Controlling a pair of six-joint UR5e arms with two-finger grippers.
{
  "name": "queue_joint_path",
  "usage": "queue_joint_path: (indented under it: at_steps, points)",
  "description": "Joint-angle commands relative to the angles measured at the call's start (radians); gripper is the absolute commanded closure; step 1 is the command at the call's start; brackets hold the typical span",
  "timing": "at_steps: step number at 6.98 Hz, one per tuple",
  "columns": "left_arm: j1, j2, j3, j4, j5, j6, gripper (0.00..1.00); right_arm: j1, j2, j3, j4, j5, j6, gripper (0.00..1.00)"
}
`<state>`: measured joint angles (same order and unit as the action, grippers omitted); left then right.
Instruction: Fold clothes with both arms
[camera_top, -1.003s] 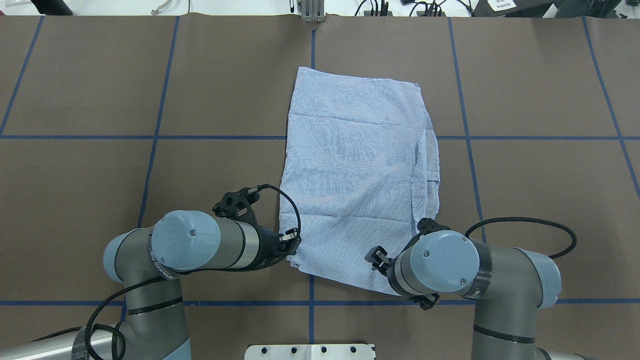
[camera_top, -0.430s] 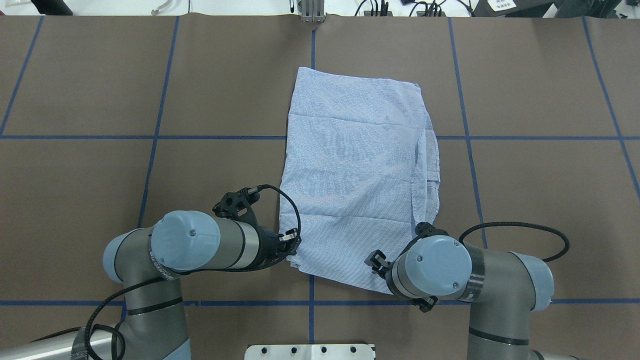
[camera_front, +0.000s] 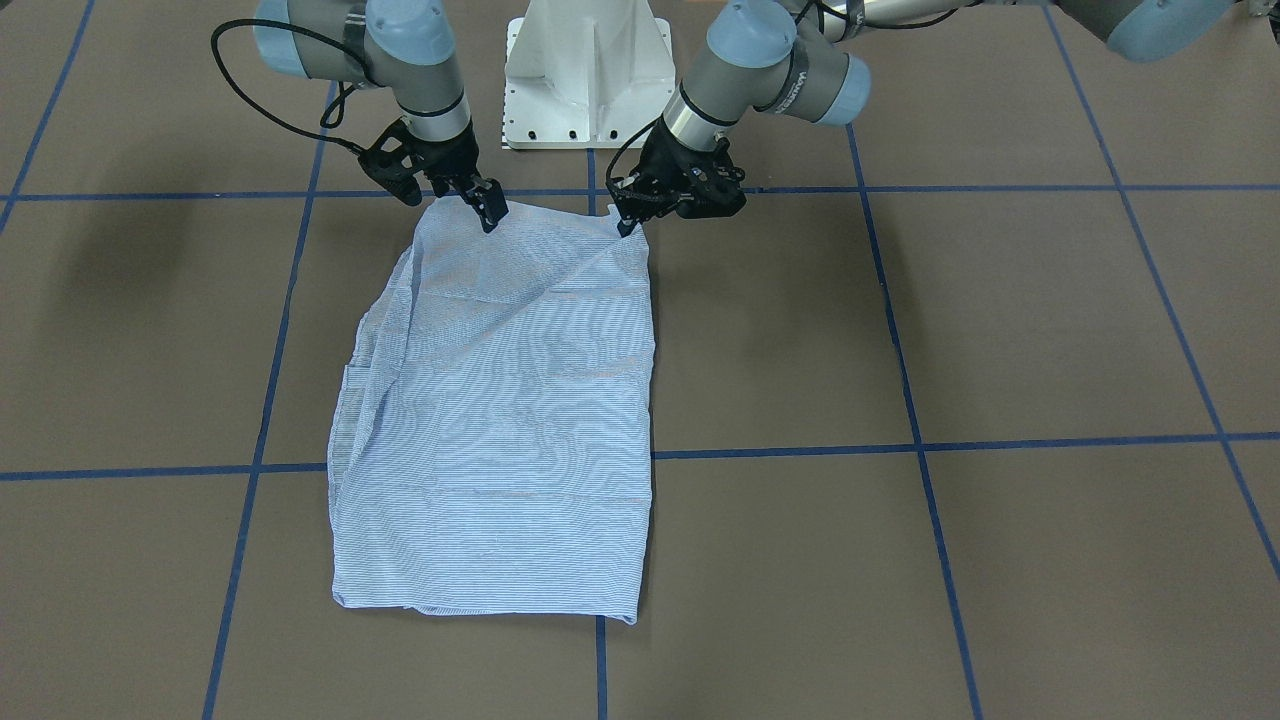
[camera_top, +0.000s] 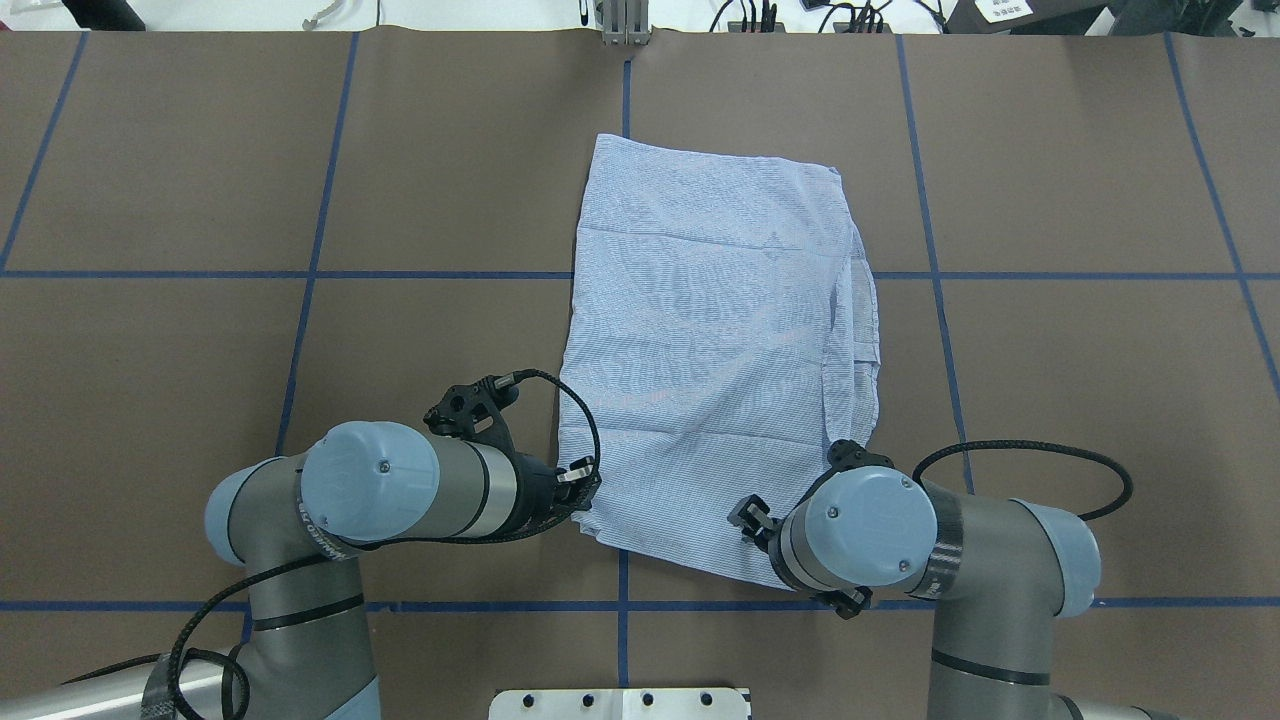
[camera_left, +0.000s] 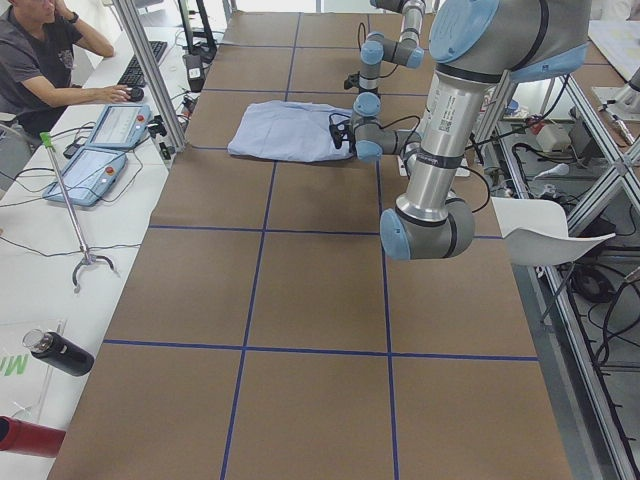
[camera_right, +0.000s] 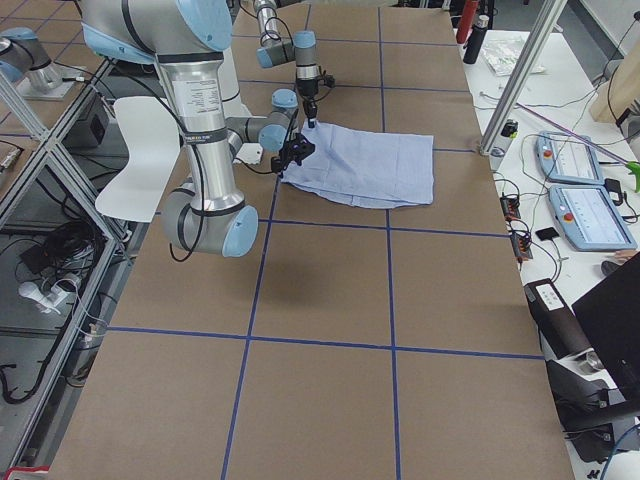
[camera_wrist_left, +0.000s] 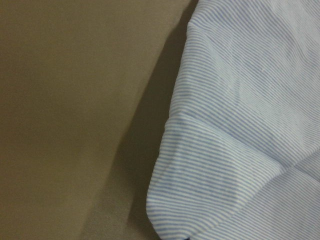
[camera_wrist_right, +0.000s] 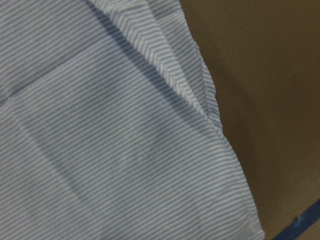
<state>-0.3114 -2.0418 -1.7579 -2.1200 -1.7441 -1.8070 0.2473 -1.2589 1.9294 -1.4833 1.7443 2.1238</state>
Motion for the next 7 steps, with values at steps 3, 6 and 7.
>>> queue_joint_path:
  at_steps: [3, 6, 7]
  points:
    - [-0.002, 0.003, 0.0, 0.0, 0.0, 0.0, 1.0, 0.001, 0.016, -0.004, -0.002, 0.001, 0.001, 0.63]
    - [-0.002, 0.003, -0.003, 0.0, 0.0, 0.0, 1.0, 0.015, 0.041, -0.016, -0.003, 0.004, 0.002, 0.99]
    - [-0.003, 0.003, -0.003, 0.0, 0.0, 0.0, 1.0, 0.017, 0.042, -0.021, -0.003, 0.004, 0.002, 0.99]
